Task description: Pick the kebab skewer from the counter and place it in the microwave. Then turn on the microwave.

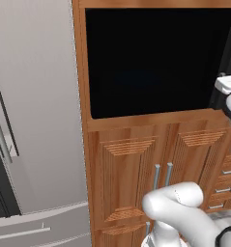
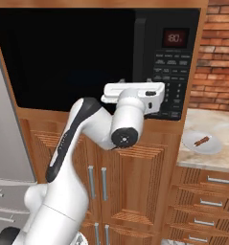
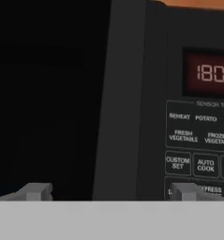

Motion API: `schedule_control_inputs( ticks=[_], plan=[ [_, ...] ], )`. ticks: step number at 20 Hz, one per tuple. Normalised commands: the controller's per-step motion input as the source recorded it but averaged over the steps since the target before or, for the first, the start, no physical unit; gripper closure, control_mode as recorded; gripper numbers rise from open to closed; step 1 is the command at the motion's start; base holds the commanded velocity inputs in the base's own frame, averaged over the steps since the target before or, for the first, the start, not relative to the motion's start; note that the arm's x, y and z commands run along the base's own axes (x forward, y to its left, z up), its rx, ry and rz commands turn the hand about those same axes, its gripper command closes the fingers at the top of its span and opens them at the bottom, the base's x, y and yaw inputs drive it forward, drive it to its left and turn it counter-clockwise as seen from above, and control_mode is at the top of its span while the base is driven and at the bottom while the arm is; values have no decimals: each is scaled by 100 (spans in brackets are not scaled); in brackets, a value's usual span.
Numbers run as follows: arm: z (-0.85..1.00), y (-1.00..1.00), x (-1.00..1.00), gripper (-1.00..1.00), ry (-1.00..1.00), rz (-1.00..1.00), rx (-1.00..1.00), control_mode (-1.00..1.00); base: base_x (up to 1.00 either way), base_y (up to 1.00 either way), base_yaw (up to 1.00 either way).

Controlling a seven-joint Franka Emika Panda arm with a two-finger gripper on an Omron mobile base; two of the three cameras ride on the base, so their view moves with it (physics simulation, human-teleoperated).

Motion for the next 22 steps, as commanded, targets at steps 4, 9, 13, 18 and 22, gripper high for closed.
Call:
schedule_control_inputs(
  ticks=[4,9,13,18,22],
  plan=[
    [4,0,23,-100,-3,0,0,-100,0,0,0],
    [6,-1,33,-100,-1,0,0,-100,0,0,0],
    [3,-4,27,-100,0,0,0,-100,0,0,0],
    [0,0,12,100,0,0,0,-100,0,0,0],
    [0,0,0,100,0,0,0,-100,0,0,0]
  ],
)
